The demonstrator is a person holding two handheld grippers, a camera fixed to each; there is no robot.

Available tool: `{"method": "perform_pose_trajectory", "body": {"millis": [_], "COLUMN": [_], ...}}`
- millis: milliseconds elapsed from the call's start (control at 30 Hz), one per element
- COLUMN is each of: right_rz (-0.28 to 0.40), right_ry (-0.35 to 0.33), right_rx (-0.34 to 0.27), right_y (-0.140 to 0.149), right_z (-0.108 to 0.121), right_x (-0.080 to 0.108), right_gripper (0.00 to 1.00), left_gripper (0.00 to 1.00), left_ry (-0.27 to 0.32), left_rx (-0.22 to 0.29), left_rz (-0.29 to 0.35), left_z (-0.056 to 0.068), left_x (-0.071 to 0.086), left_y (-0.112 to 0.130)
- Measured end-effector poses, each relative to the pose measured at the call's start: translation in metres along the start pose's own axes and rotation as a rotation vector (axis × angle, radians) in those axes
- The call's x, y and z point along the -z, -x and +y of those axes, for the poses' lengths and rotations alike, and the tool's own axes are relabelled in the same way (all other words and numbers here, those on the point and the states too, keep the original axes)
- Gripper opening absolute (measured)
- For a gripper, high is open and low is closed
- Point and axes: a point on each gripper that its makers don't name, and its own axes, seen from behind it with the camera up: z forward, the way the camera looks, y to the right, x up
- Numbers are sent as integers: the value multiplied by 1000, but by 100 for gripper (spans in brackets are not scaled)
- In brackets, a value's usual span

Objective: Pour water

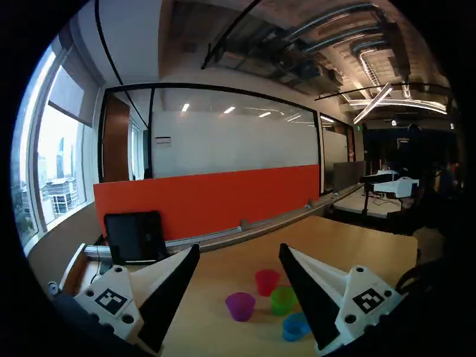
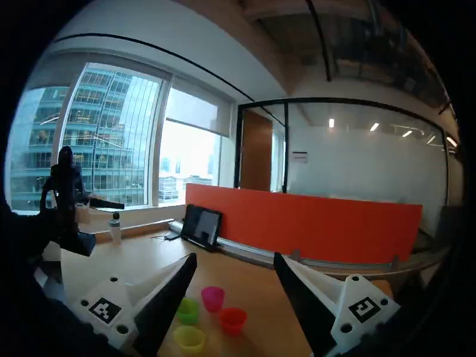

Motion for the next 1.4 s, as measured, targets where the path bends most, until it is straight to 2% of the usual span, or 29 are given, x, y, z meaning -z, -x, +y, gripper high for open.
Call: {"method": "perform_pose_trajectory", "body": {"millis": [300, 600, 800, 967, 1200, 1400], "right_rz": [-45, -92, -135, -160, -193, -221], "right_ry": [-71, -135, -163, -188, -204, -229], "right_rx": [8, 48, 80, 89, 99, 117], "right_y": [9, 24, 40, 51, 66, 77], "right_z": [-15, -32, -41, -45, -45, -51], "right_x": [-8, -18, -26, -32, -39, -47], "right_gripper": [100, 100, 100, 100, 100, 100], "left_gripper": [99, 99, 99, 99, 99, 99], "left_ry": [68, 135, 192, 241, 280, 323], "left_rx": [-23, -32, -40, -29, -17, -18], "left_rz": [-61, -131, -167, -189, -234, -272], "left_z": [14, 34, 53, 67, 76, 88], "left_x": [-3, -11, -14, -12, -14, -15], "left_y": [35, 77, 103, 120, 147, 168]}}
